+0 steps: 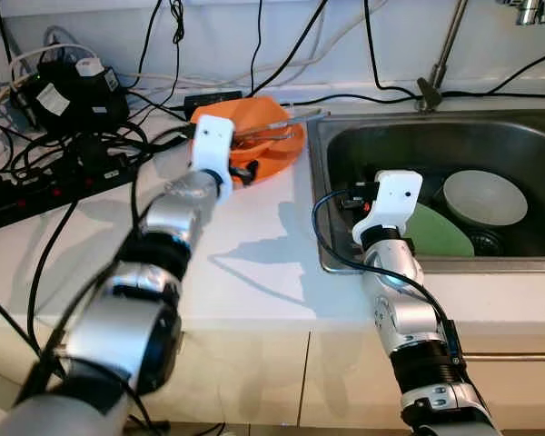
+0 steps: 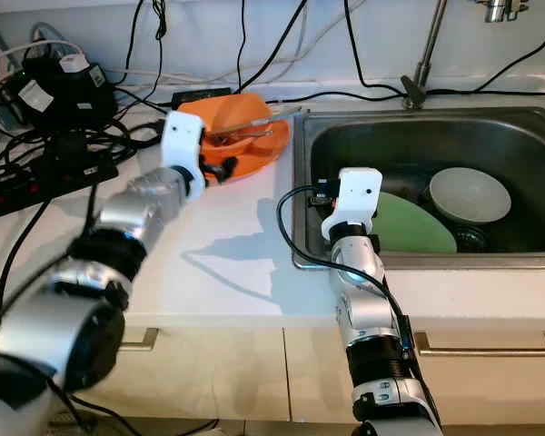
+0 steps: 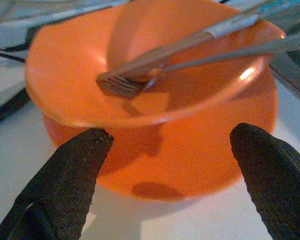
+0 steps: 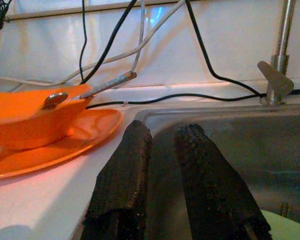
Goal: Kitchen organization
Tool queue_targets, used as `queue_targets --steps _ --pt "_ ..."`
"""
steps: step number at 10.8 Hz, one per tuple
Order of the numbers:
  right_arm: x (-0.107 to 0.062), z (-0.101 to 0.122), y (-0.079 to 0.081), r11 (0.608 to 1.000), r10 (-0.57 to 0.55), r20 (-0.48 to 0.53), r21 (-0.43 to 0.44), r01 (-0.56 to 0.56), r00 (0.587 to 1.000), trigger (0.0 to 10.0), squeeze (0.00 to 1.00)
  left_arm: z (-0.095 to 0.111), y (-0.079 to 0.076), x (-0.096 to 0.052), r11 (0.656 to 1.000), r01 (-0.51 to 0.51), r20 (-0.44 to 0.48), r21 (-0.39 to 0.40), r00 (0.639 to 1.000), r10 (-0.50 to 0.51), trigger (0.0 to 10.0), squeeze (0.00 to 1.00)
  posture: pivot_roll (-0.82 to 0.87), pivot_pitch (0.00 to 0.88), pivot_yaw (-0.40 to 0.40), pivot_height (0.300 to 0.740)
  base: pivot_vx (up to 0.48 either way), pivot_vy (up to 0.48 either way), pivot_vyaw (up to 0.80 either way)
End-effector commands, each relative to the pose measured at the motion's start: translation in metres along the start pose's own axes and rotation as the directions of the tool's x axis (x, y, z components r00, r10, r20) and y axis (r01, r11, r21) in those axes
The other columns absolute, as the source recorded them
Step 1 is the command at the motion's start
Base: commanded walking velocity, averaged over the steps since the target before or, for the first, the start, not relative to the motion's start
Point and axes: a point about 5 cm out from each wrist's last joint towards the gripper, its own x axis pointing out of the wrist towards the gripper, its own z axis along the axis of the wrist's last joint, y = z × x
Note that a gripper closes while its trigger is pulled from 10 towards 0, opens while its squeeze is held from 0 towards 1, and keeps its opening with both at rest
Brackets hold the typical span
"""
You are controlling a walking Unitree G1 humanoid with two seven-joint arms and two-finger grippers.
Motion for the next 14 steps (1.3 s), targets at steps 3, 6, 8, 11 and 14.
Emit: queue_targets --steps 3,6,8,11,14 --pt "-0.001 -0.002 -0.001 1.000 0.008 -0.014 -0.004 -0.008 1.000 10.0 0.00 0.010 0.009 0.002 0.999 -0.045 0.014 -0.005 0.999 0.045 10.0 0.00 0.04 0.000 0.088 0.740 0.000 0.000 0.00" --pt "-0.004 -0.003 0.000 1.000 0.010 -0.017 -0.006 -0.010 1.000 10.0 0.00 0.005 0.006 0.004 0.999 -0.033 -0.011 -0.030 0.999 0.033 10.0 0.00 0.03 0.000 0.093 0.740 0.000 0.000 0.00" --pt "-0.007 -0.003 -0.001 1.000 0.006 -0.019 -0.008 -0.006 1.000 10.0 0.00 0.002 -0.001 0.006 0.999 -0.003 -0.029 -0.032 1.000 0.002 10.0 0.00 0.01 0.000 0.102 0.740 0.000 0.000 0.00" --pt "-0.011 -0.005 -0.003 1.000 -0.003 -0.027 -0.012 0.003 1.000 10.0 0.00 -0.007 -0.006 0.006 0.999 0.014 -0.052 -0.045 0.999 -0.017 10.0 0.00 -0.01 0.000 0.116 0.740 0.000 0.000 0.00" --pt "-0.011 -0.003 -0.002 1.000 -0.005 -0.025 -0.012 0.005 1.000 10.0 0.00 -0.020 -0.008 0.006 0.998 0.021 -0.086 -0.065 0.996 -0.027 10.0 0.00 -0.03 0.000 0.123 0.740 0.000 0.000 0.00"
